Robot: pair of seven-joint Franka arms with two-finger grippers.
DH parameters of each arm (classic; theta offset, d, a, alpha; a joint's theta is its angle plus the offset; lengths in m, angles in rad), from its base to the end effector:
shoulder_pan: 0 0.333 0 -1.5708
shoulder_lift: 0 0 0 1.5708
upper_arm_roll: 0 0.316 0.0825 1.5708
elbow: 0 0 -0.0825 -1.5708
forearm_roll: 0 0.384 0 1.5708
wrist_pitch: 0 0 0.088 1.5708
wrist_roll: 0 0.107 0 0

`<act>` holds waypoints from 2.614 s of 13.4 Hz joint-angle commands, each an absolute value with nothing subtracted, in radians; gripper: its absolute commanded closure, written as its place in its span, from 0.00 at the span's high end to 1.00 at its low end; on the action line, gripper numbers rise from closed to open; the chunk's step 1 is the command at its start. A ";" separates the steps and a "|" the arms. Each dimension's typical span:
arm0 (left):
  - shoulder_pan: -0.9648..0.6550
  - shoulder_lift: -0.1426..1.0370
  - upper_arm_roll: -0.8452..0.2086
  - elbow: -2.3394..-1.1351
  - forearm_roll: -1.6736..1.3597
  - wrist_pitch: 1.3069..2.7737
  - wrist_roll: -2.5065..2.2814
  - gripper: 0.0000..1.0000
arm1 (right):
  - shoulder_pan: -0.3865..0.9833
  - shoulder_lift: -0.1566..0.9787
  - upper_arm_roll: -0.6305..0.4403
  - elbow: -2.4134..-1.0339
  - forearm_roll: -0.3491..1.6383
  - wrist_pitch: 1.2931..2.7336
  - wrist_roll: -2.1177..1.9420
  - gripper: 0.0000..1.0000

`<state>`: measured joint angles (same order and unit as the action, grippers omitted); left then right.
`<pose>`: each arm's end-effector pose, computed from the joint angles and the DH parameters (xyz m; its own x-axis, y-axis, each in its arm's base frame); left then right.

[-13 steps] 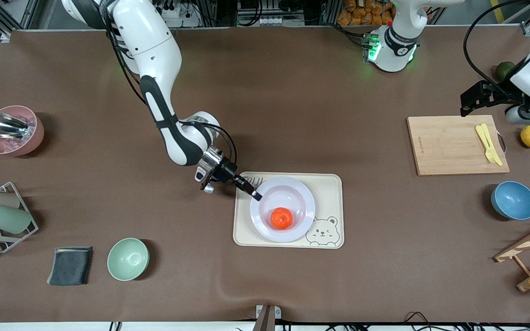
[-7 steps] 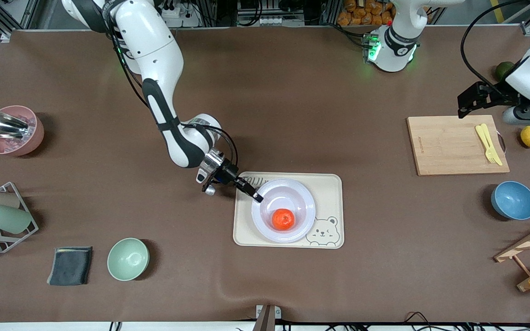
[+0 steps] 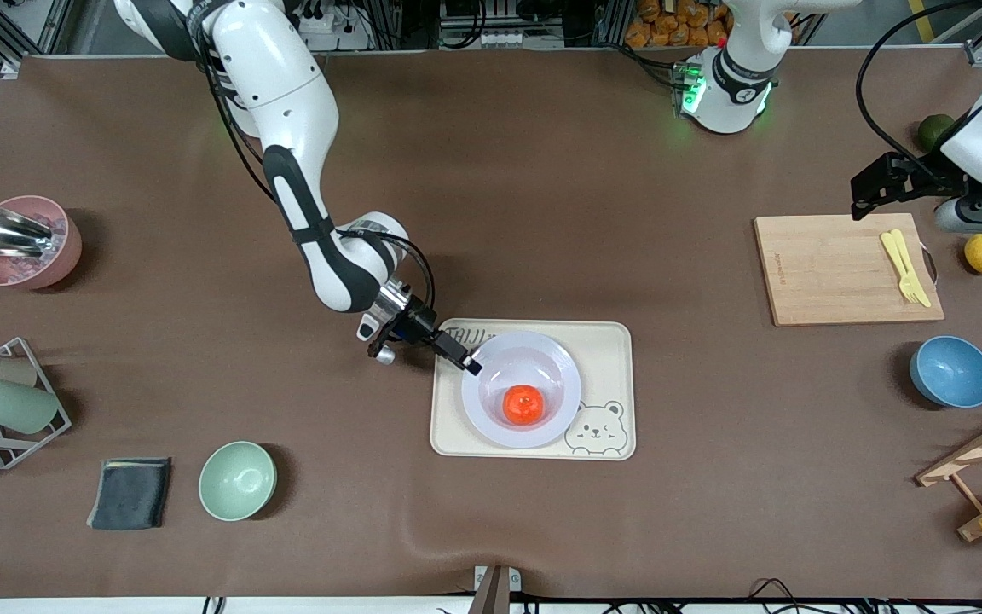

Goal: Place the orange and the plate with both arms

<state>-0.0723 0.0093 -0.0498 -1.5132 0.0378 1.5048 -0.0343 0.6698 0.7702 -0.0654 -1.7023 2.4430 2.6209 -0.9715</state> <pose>0.5475 -0.0628 0.6407 0.9962 -0.0852 -0.0164 -0.0858 -0.9956 -0.0379 0.5445 0.3617 0.1358 0.7962 -0.5998 -0.0796 -0.3325 -0.3239 -0.8857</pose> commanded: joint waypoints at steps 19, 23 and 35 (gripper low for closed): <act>-0.066 0.031 -0.055 -1.497 0.055 1.522 -0.008 1.00 | 0.405 0.539 -0.074 -1.719 1.191 2.333 0.241 1.00; -0.064 0.031 -0.055 -1.497 0.054 1.520 -0.008 1.00 | 0.281 0.479 -0.081 -1.740 0.999 2.127 0.239 1.00; -0.063 0.031 -0.052 -1.497 0.046 1.528 -0.005 1.00 | -0.029 0.223 -0.080 -1.712 0.264 1.717 0.012 1.00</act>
